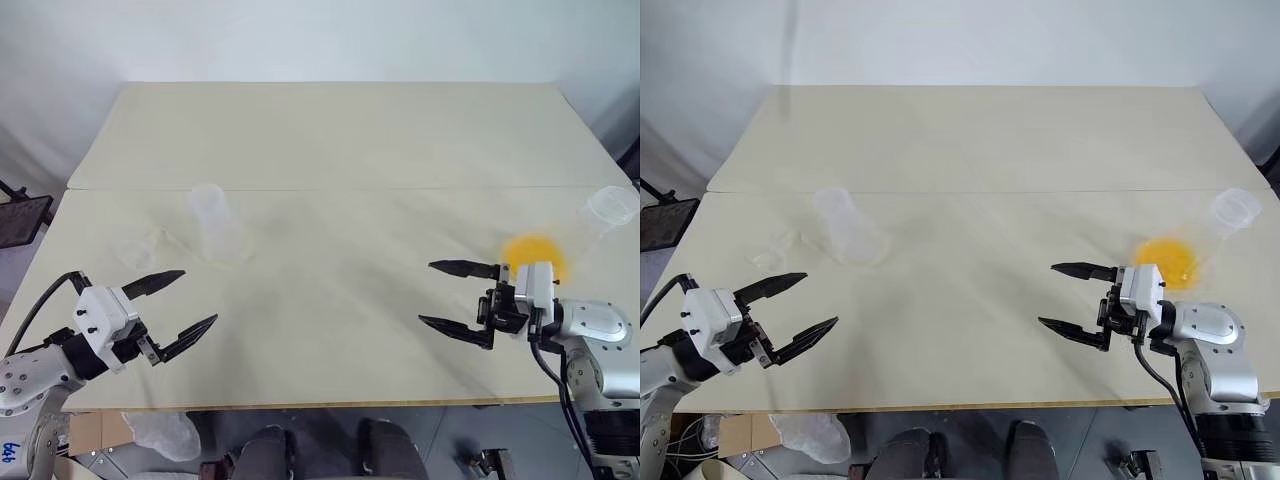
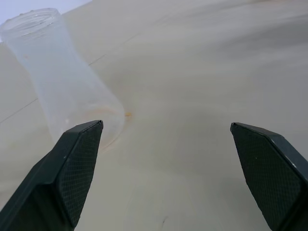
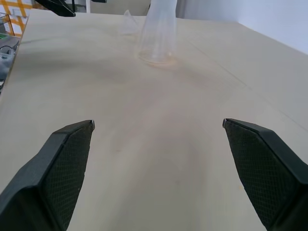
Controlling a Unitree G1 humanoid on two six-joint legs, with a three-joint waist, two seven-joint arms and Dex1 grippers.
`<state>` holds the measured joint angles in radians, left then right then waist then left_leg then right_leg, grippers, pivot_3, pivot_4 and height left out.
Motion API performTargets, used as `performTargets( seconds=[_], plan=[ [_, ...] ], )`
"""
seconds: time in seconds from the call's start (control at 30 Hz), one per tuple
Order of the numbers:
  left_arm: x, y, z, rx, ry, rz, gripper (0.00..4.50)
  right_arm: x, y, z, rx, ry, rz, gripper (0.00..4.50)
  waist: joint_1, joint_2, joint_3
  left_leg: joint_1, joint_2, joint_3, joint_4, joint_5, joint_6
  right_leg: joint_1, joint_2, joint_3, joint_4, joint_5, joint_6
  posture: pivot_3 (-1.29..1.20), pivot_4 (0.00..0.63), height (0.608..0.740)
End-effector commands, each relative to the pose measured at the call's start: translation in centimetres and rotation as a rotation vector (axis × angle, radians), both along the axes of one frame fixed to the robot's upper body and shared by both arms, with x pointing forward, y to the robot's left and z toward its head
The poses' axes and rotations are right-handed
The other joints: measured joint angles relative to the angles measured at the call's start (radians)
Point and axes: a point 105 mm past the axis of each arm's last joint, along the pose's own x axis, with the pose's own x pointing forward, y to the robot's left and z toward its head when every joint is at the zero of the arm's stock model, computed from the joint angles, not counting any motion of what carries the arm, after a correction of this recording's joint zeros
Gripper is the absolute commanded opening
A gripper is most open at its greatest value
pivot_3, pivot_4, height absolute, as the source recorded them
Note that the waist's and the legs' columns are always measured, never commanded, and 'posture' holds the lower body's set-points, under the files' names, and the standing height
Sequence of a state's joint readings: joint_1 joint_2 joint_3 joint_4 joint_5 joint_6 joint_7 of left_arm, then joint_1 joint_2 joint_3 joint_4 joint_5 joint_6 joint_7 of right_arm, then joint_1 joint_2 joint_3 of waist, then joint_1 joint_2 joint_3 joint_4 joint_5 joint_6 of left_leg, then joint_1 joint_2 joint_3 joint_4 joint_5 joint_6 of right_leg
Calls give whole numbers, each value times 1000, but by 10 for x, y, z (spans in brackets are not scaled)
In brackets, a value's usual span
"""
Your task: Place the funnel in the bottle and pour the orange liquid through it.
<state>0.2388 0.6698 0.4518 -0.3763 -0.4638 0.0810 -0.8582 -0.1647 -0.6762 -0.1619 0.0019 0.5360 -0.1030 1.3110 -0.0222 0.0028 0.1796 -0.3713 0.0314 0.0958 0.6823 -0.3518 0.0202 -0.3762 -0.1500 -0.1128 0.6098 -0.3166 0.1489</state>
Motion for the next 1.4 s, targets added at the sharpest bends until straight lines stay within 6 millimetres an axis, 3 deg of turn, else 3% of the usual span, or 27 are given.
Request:
performTargets(
  seconds=[0.03, 0.2, 0.37, 0.47, 0.63, 0.73, 0.93, 1.13, 1.4],
  plan=[
    [-2, -1, 5, -3, -27, 14, 4500, 2, 5, 10, 22, -35, 14, 4481, 0, 0, 0, 0, 0, 0, 0, 0, 0, 0, 0, 0, 0, 0, 0, 0, 150, 740],
    [-2, 11, 9, -105, -70, 131, 4500, 6, 28, 22, 94, -50, 56, 4481, -2, 0, 0, 0, 0, 0, 0, 0, 0, 0, 0, 0, 1, 0, 0, 0, 150, 740],
    [-16, 47, -8, -235, -83, 367, 4500, 9, 59, 39, 189, -84, 113, 4481, -4, 0, 0, 1, 1, 0, 0, 0, 0, 0, 0, 0, 1, 0, 0, 0, 150, 740],
    [-36, 73, -23, -307, -80, 535, 4500, 10, 73, 47, 235, -107, 142, 4481, -4, -1, 0, 0, 1, -1, 0, 0, 0, 0, 0, 0, 1, 0, 0, 0, 150, 740],
    [-43, 62, -30, -346, -52, 525, 4500, 9, 79, 46, 233, -105, 167, 4481, 17, -2, 0, 0, 0, -1, 1, -1, 1, 0, -1, 0, 1, 0, 0, 0, 150, 740],
    [-28, 54, -19, -375, -71, 469, 4500, 9, 79, 43, 220, -96, 158, 4481, 24, -3, -1, 0, 0, -1, 2, -1, 2, 0, -1, 0, 1, 0, 0, 0, 150, 740],
    [24, 26, 15, -402, -78, 313, 4500, 10, 78, 37, 211, -85, 144, 4481, 21, -3, -1, 0, 0, -1, 2, -1, 1, 0, -1, 0, 3, 0, 0, 0, 150, 740],
    [67, 9, 36, -406, -63, 252, 4500, 9, 78, 36, 218, -87, 129, 4481, 18, -3, -1, 1, -2, 0, 2, -1, 0, 0, 1, -2, 3, 0, 0, 0, 150, 740],
    [109, -7, 48, -398, -44, 204, 4500, 7, 82, 36, 239, -90, 112, 4481, 20, -3, -1, 0, -3, 0, 2, -1, 0, 0, 2, -3, 3, 0, 0, 0, 150, 740]
  ],
)
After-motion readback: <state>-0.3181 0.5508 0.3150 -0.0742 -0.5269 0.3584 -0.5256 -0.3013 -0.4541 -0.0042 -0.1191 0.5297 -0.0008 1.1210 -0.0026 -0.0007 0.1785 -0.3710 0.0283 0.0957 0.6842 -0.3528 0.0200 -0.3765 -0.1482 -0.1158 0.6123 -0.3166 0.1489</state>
